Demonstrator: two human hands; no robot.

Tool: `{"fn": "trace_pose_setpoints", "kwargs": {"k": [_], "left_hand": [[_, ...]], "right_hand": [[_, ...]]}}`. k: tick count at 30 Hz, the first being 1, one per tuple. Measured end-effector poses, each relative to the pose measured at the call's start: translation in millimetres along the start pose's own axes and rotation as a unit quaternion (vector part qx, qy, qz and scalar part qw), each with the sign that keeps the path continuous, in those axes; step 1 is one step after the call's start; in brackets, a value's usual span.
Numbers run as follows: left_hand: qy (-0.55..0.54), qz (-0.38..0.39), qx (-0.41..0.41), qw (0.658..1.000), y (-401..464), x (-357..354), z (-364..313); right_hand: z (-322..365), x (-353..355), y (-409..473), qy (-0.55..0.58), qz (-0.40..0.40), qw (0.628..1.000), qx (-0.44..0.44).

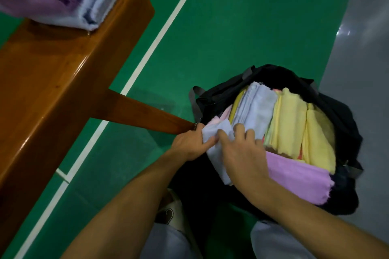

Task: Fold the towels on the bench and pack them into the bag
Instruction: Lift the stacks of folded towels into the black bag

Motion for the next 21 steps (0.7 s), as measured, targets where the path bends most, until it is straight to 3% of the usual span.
{"fn": "trace_pose_setpoints", "kwargs": {"k": [4,5,7,12,14,18,21], "left_hand": [[0.084,-0.048,-0.045,0.994,-9,12,-12],[0.110,-0.070,-0.064,0.989,-14,17,-17],[0.109,-0.100,-0.104,0.983,-23,24,-25],[-0.117,-0.189,-0.165,0.961,-49,54,-19],[-0.177,-0.187,-0.143,0.956,-57,54,-5],[-0.222,-0.163,-0.112,0.955,-77,61,0],[-0.199,-0.178,-0.102,0.958,-98,93,-11]], "right_hand": [[9,-64,20,0.110,0.193,0.973,0.065],[7,-76,23,0.115,0.205,0.970,0.065],[5,-87,31,0.107,0.191,0.974,0.066],[6,-102,41,0.149,0.210,0.966,0.032],[7,-103,37,0.177,0.231,0.956,0.031],[7,-77,31,0.197,0.255,0.944,0.066],[-2,-21,32,0.213,0.192,0.954,0.091]]}}
Point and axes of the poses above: each hand's wrist, its own y-axis towards the middle knuckle, its own x-axis out of the back of the hand, z = x × y, the point moved 10 cm from there along y, towards the middle knuckle, and after that the axes turned 1 degree about z, right-handed, at the moved point
